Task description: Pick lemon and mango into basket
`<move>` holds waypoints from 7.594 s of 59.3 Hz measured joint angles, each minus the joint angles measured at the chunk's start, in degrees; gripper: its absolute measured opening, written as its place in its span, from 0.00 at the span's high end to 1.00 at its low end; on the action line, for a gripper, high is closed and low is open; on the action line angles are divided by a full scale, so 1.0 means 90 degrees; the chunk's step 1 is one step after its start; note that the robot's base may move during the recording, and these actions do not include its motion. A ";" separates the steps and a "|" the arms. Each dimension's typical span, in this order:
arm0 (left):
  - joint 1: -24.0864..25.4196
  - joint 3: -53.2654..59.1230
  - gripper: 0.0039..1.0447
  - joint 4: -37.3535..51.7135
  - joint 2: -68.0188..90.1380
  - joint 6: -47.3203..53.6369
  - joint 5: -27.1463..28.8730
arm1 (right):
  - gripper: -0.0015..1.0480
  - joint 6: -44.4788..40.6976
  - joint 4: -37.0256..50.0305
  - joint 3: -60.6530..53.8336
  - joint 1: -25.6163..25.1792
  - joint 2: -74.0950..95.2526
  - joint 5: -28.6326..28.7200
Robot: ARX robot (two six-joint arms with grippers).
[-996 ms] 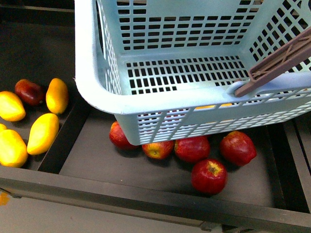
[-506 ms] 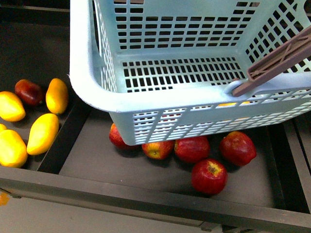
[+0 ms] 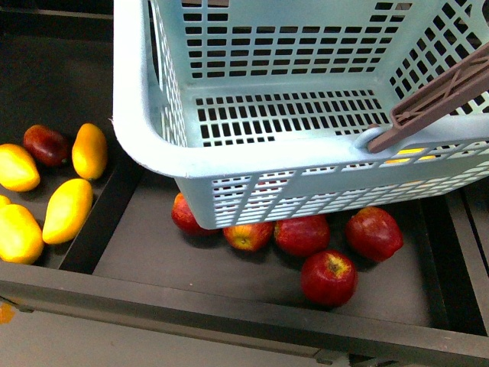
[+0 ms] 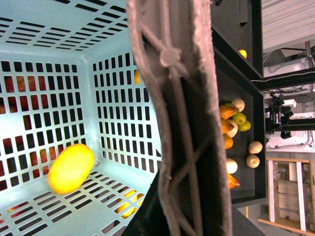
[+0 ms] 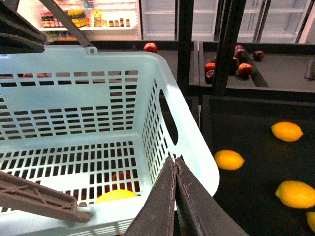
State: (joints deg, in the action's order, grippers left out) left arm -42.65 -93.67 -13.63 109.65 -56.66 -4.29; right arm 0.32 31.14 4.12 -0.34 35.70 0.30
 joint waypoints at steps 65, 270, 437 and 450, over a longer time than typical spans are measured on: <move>-0.0087 0.0000 0.96 0.0000 0.0000 -0.0058 -0.0102 | 0.08 -0.0012 -0.0289 -0.0345 0.0015 -0.0782 -0.0053; 0.0007 0.0019 0.96 -0.0015 -0.0029 0.0007 0.0000 | 0.08 -0.5914 -0.0828 0.4743 -0.3589 1.0571 0.0415; 0.0007 0.0019 0.96 -0.0015 -0.0029 0.0007 0.0000 | 0.32 0.0316 -0.1409 0.3570 -0.2217 0.3820 0.3206; 0.0007 0.0019 0.96 -0.0015 -0.0029 0.0007 -0.0002 | 0.33 0.0566 -0.1161 0.3585 -0.0971 0.3971 0.2419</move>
State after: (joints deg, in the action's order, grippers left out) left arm -42.59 -93.49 -13.76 109.38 -56.60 -4.32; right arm 5.41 20.69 36.38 -9.08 71.44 22.06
